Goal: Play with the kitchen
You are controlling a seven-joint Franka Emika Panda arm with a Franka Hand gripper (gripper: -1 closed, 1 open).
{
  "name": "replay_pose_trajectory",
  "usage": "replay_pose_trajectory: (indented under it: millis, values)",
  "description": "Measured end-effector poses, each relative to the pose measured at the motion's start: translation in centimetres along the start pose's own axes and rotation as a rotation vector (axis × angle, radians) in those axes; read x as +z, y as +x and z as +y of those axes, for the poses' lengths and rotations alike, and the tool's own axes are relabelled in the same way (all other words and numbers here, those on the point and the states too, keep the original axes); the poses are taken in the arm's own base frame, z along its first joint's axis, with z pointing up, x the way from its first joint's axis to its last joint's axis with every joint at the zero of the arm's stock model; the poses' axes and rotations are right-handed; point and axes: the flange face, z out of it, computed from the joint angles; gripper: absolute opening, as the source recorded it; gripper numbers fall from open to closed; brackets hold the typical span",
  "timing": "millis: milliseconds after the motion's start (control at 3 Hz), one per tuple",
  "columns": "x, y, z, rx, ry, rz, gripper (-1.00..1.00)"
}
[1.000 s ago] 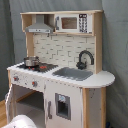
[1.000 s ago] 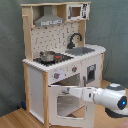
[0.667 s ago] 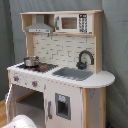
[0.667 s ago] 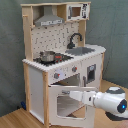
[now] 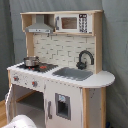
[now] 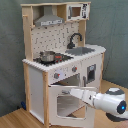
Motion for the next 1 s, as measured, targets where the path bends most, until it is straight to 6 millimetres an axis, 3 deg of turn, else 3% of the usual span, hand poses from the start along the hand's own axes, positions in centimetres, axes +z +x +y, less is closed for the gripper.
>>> replay_pose_trajectory:
  millis: [1000]
  values:
    - [0.9,-1.4,-2.2,0.289,0.016,-0.045,1.00]
